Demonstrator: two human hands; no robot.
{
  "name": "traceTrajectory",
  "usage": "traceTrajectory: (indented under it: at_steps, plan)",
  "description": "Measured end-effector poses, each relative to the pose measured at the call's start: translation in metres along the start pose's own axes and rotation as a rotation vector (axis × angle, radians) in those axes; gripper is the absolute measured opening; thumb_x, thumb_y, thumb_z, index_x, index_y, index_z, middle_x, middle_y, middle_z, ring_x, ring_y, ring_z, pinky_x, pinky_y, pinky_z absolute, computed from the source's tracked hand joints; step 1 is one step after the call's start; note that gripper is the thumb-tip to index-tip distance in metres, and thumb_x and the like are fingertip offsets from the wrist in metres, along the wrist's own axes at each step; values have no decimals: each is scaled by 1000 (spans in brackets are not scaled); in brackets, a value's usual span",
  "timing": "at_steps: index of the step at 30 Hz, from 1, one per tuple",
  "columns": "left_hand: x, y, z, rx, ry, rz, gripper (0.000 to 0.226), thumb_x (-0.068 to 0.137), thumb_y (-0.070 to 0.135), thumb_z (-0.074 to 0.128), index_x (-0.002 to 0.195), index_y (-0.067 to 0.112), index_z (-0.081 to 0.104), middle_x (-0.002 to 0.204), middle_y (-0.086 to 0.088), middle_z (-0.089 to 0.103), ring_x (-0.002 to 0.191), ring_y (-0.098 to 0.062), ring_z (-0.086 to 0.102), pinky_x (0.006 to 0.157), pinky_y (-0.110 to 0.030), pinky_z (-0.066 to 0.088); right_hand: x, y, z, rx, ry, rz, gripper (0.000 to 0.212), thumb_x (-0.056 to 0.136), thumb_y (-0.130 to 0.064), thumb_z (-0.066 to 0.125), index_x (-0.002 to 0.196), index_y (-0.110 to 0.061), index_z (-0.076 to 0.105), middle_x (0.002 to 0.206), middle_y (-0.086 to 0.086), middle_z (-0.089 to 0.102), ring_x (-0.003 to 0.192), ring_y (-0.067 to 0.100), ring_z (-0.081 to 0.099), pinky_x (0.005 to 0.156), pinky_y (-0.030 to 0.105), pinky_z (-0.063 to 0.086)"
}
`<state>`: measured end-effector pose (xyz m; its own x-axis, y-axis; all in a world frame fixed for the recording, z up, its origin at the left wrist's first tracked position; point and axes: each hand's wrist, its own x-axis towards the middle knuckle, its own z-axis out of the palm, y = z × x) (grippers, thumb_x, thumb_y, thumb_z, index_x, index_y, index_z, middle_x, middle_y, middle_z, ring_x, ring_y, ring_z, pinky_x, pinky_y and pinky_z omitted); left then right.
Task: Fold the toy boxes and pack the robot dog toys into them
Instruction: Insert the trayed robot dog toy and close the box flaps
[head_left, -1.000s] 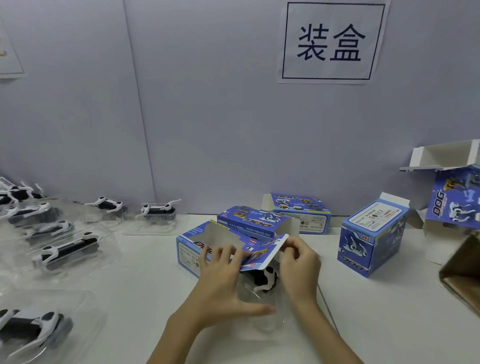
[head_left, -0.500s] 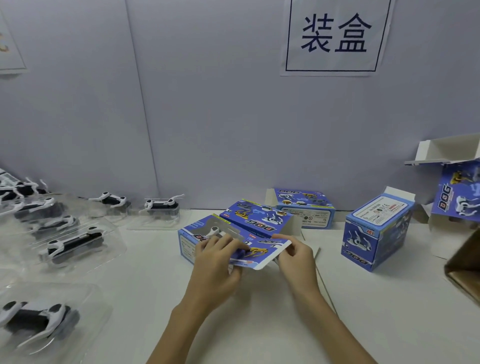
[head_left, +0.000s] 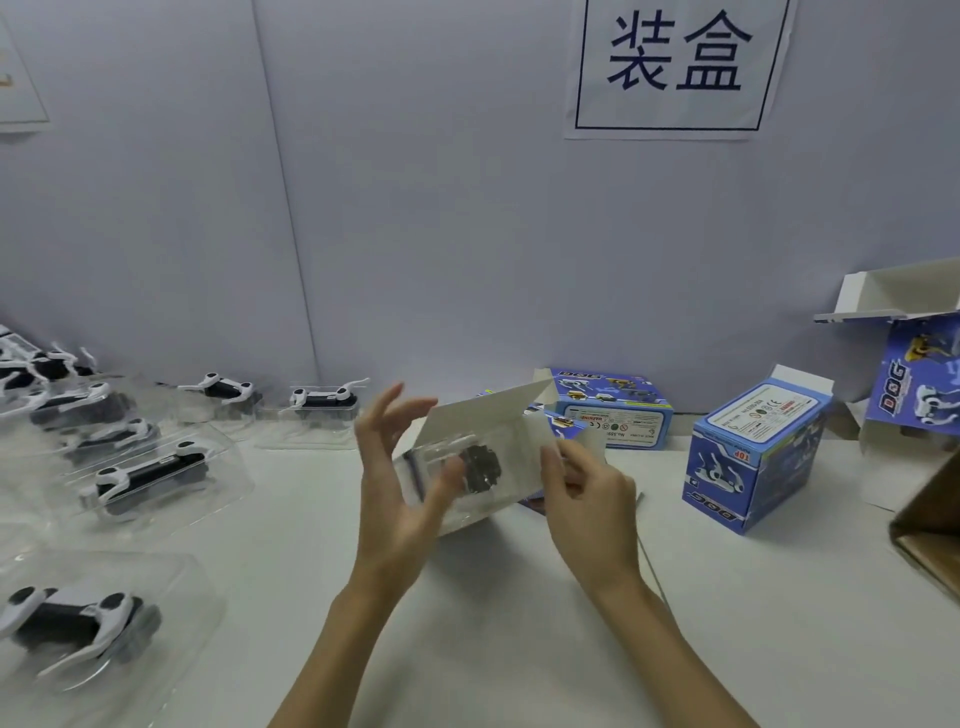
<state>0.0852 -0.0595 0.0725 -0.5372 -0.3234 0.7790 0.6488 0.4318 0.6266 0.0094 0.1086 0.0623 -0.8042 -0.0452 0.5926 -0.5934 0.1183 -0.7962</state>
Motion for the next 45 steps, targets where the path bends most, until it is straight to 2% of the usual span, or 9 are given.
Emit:
traceTrajectory:
  at_steps: [4, 9, 14, 16, 20, 28, 32, 37, 45]
  plan:
    - [-3, -9, 3, 217, -149, 251, 104, 80, 48, 87, 157, 36, 18, 155, -2, 38, 140, -28, 48, 111, -28, 44, 7, -8, -16, -30, 210, -50, 13, 100, -21, 68, 99, -16, 80, 77, -14, 76, 68, 0, 72, 62, 33, 60]
    - [-7, -7, 15, 110, -11, 207, 73, 85, 51, 81, 140, 45, 33, 140, 15, 48, 120, -18, 62, 98, -20, 51, 8, -18, -21, 61, 229, -69, 14, 102, -25, 64, 95, -25, 77, 85, -8, 76, 77, 13, 70, 68, 47, 60]
    - [-5, 4, 15, -28, 68, -1, 49, 88, 56, 75, 126, 52, 44, 116, 1, 59, 99, -20, 69, 79, -37, 61, 2, -24, -13, 92, 40, -145, 32, 105, -35, 52, 129, -27, 70, 116, -2, 67, 112, 19, 66, 85, 39, 60]
    - [-4, 7, 14, -72, 65, -75, 38, 90, 50, 70, 123, 51, 52, 119, 11, 64, 110, -17, 68, 80, -46, 63, 1, -24, -11, 83, -60, -183, 42, 106, -34, 49, 146, -24, 58, 133, -1, 61, 130, 17, 56, 102, 27, 51]
    - [-1, 9, 13, -95, 33, -246, 43, 84, 76, 62, 117, 50, 66, 138, 16, 61, 140, -25, 53, 99, -65, 52, -2, -25, -6, 156, -221, -111, 49, 101, -49, 50, 148, -34, 53, 151, -17, 53, 150, 11, 37, 119, 42, 41]
    - [1, 4, 13, -79, -23, -284, 18, 86, 63, 58, 95, 49, 66, 119, 35, 57, 140, -19, 49, 97, -70, 50, 0, -24, -6, 167, -143, -119, 41, 105, -48, 40, 102, -26, 75, 112, -12, 69, 131, 10, 53, 105, 16, 40]
    - [1, 4, 12, -85, -29, -304, 23, 88, 64, 53, 90, 45, 65, 121, 21, 56, 140, -15, 49, 94, -70, 52, -1, -29, -1, 156, -114, -76, 34, 101, -43, 47, 88, -26, 73, 113, -5, 69, 135, -2, 46, 98, 3, 34]
    - [4, 11, 9, -202, 2, -367, 37, 79, 63, 71, 93, 28, 71, 142, 28, 51, 141, -19, 51, 82, -46, 63, -1, -30, -2, 277, -127, -38, 26, 98, -24, 52, 90, -27, 77, 126, -7, 71, 146, -2, 38, 102, 5, 34]
    - [7, 16, 7, -355, -26, -440, 58, 71, 64, 88, 107, 28, 62, 125, -4, 68, 111, -44, 70, 75, -64, 62, 1, -33, -1, 525, -69, -15, 31, 97, -20, 61, 126, -18, 51, 118, -5, 70, 112, 19, 69, 88, 27, 56]
